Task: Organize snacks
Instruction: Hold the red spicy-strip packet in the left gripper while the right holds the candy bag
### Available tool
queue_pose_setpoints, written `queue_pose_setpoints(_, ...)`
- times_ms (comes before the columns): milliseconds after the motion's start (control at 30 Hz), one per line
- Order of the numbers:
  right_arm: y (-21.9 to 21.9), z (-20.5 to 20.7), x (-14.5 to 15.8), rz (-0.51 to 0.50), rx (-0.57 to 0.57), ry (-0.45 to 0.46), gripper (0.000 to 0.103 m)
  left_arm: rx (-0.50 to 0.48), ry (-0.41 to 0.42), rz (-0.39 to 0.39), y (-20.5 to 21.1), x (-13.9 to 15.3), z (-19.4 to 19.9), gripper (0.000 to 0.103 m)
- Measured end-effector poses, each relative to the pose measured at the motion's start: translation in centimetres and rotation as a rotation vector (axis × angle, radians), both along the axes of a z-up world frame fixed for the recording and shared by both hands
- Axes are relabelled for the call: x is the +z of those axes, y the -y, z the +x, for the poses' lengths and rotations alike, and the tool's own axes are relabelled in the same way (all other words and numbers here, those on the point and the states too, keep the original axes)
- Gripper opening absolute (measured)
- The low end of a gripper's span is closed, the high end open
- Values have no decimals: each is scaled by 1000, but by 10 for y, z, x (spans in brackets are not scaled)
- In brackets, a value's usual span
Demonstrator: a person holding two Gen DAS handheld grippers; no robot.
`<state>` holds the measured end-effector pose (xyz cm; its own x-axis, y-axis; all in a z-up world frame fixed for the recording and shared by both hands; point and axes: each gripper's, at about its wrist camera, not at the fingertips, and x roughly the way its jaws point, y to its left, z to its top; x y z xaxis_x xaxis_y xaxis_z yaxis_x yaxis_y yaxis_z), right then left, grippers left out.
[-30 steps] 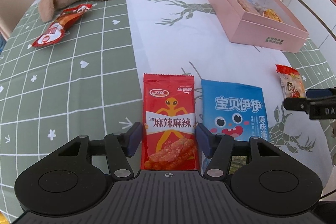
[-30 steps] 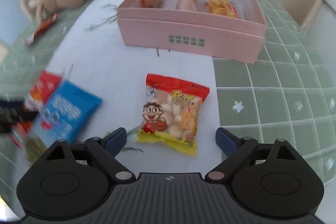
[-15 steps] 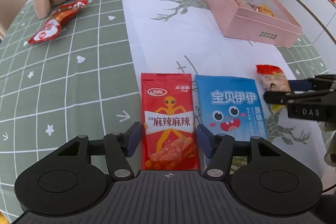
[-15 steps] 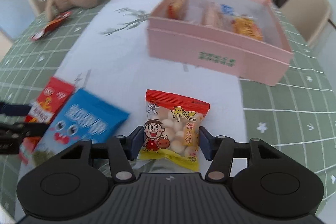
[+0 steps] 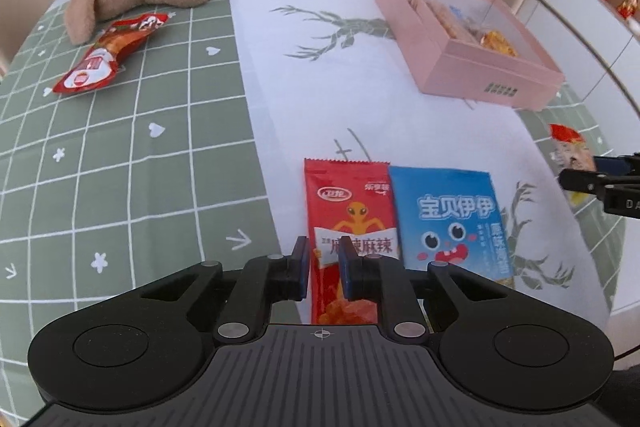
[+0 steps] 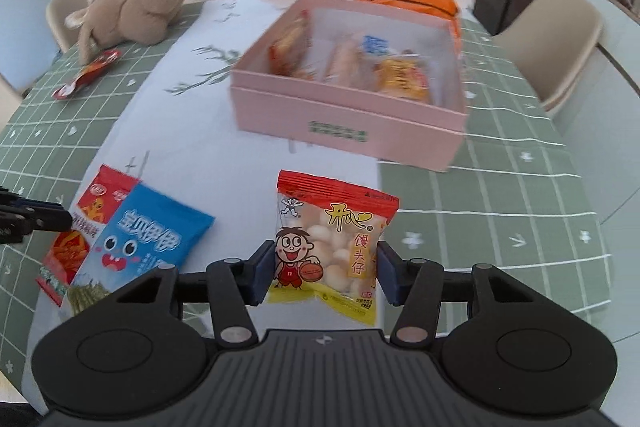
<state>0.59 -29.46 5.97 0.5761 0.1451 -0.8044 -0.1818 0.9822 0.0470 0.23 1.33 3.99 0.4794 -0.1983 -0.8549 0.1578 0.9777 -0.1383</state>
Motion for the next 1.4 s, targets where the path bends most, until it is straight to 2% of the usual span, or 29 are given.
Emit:
queue_pose_setpoints(133, 3, 0, -15, -23, -16, -28, 53, -39, 1, -38, 12, 4, -1, 22)
queue_pose_setpoints(267, -5, 0, -33, -40, 1, -68, 53, -140, -2, 112, 45, -2, -4, 25)
queue_pose_setpoints(367, -10, -2, -35, -44, 1, -50, 59, -188, 33, 186, 60, -5, -6, 26)
queue_pose_setpoints(433, -11, -3, -35, -43, -5, -50, 62, -191, 32, 195, 60, -6, -4, 32)
queue_pose_setpoints(500, -9, -4, -36, -39, -18, -52, 67, -188, 34, 193, 57, -7, -1, 33)
queue_pose_setpoints(667, -5, -8, -36, -26, -45, -58, 74, -164, 47, 226, 45, -6, 2, 36)
queue_pose_setpoints(800, -6, -11, -36, -32, -51, -53, 75, -123, 40, 207, 35, -6, 6, 36)
queue_pose_setpoints(867, -7, -12, -36, -37, -52, -52, 76, -113, 30, 179, 34, -6, 7, 40)
queue_pose_setpoints(1000, -8, -10, -36, -41, -52, -52, 78, -108, 8, 111, 34, -7, 9, 65)
queue_pose_setpoints(1033, -9, -10, -36, -40, -52, -52, 78, -105, 6, 98, 34, -8, 9, 67)
queue_pose_setpoints(1133, -8, -9, -36, -40, -53, -51, 81, -82, 10, 90, 28, -7, 9, 66)
queue_pose_setpoints(1233, -6, -9, -37, -37, -58, -47, 83, -27, -3, 147, 18, -12, 10, 68)
queue_pose_setpoints(1300, -5, -10, -38, -29, -66, -44, 84, -7, -7, 122, 9, -15, 11, 64)
queue_pose_setpoints(1400, -2, -12, -39, 0, -77, -46, 84, -4, -17, 114, 8, -15, 12, 67)
